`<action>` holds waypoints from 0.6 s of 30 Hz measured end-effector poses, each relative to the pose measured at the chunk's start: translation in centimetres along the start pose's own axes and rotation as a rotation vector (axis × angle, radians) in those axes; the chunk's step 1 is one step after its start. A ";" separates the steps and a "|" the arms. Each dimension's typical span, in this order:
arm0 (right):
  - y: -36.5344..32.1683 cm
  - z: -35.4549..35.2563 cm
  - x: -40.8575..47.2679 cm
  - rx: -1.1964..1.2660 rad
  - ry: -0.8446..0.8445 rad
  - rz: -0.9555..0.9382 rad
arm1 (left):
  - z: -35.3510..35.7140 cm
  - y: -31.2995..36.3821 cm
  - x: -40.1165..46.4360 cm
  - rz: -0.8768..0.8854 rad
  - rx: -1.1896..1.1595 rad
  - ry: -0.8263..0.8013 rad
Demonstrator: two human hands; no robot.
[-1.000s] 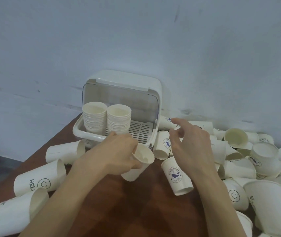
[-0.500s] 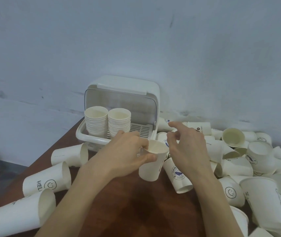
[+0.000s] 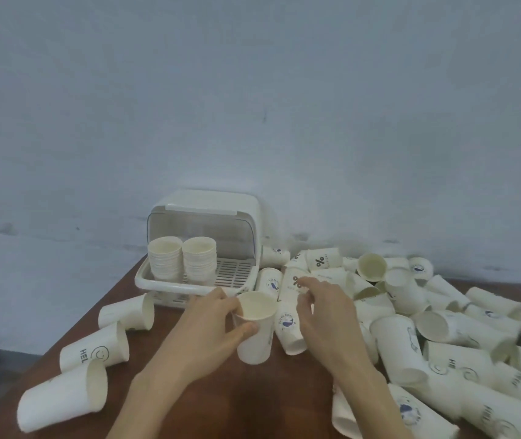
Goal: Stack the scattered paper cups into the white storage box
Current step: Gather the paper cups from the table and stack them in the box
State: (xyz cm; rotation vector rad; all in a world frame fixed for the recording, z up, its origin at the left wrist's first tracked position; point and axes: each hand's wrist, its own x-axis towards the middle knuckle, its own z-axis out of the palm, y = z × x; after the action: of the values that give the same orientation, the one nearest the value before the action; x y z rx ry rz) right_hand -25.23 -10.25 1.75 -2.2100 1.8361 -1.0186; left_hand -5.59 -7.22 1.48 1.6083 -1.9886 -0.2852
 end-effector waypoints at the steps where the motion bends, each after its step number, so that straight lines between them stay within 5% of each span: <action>1: 0.3 -0.6 -0.5 -0.016 -0.008 0.002 | 0.0 0.6 -0.4 0.001 -0.017 0.004; 18: 4.4 -9.9 -7.2 -0.075 0.006 0.010 | 2.5 9.5 -3.5 0.018 -0.080 0.085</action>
State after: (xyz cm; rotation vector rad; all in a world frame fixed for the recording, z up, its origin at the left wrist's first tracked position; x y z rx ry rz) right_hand -34.63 -1.61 4.29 -2.2394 1.9163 -0.9718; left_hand -14.38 -1.84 3.14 1.5272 -1.9023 -0.2814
